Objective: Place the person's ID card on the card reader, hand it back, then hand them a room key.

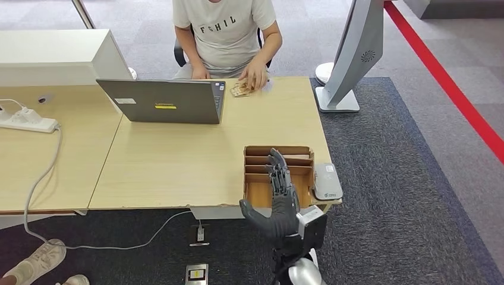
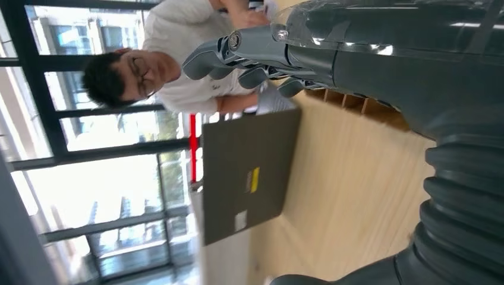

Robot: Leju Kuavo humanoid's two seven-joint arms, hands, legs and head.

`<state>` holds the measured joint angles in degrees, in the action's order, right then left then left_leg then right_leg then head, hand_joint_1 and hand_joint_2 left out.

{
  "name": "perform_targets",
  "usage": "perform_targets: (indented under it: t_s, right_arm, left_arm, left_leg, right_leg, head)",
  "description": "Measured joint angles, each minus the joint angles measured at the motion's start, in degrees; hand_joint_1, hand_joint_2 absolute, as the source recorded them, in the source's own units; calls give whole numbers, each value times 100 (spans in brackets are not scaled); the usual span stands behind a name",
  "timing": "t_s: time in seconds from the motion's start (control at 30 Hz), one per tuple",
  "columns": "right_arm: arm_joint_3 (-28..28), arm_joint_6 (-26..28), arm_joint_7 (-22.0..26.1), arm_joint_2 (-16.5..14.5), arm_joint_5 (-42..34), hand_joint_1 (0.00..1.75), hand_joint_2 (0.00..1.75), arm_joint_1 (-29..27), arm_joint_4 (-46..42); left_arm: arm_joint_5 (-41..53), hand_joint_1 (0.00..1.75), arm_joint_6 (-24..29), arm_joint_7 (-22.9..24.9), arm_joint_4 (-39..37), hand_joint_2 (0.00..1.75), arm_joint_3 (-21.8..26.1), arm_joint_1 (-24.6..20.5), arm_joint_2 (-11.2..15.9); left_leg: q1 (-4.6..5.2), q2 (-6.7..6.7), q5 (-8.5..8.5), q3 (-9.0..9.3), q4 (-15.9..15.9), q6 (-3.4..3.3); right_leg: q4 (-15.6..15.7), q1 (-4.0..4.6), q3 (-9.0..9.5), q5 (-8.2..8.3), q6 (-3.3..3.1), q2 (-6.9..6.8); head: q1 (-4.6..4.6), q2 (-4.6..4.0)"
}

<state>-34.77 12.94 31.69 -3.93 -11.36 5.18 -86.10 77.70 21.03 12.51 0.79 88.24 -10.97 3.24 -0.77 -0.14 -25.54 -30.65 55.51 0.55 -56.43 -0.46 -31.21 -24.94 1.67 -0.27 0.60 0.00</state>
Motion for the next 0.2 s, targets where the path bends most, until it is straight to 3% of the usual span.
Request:
perform_targets:
  t_s: [0.2]
  right_arm:
    - [-1,-1349,264,189,-661,0,0,-229,-744]
  left_arm:
    - [218,0,-219,83,-1,175,0,-13,-15]
  left_leg:
    - [0,0,0,0,0,0]
  right_leg:
    - [0,0,1,0,0,0]
  head:
    - [0,0]
